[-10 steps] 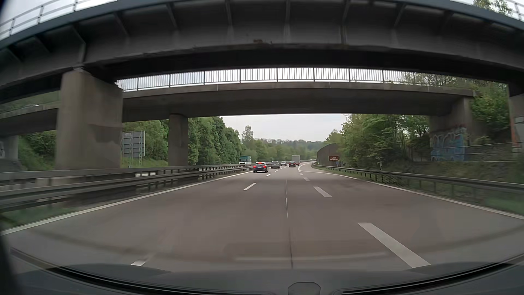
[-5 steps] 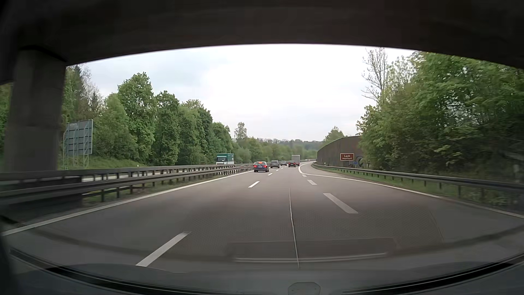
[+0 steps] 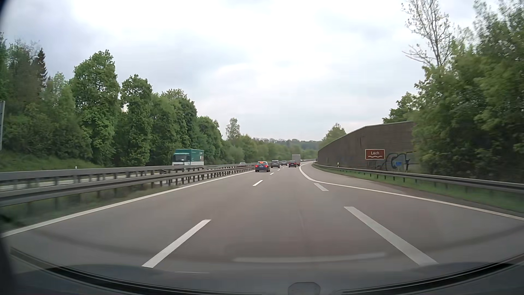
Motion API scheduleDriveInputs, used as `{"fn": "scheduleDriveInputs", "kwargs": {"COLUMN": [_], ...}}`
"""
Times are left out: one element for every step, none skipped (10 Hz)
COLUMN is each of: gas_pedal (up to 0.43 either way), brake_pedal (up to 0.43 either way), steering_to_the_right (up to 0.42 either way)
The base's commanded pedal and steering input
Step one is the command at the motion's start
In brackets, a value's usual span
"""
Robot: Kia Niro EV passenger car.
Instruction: Follow the waypoints while adhering to traffic rules and regulations
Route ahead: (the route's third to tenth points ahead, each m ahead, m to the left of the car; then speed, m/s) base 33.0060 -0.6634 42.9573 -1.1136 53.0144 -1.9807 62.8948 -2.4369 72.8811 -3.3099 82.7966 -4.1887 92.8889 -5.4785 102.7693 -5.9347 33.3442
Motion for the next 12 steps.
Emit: {"fn": "scheduleDriveInputs", "kwargs": {"gas_pedal": [0.197,0.197,0.197,0.209,0.209,0.209,0.209,0.209,0.209,0.209,0.209,0.209], "brake_pedal": [0.0,0.0,0.0,0.0,0.0,0.0,0.0,0.0,0.0,0.0,0.0,0.0], "steering_to_the_right": [0.004,0.004,0.004,0.004,0.003,0.004,0.004,0.003,0.004,0.004,0.004,0.004]}}
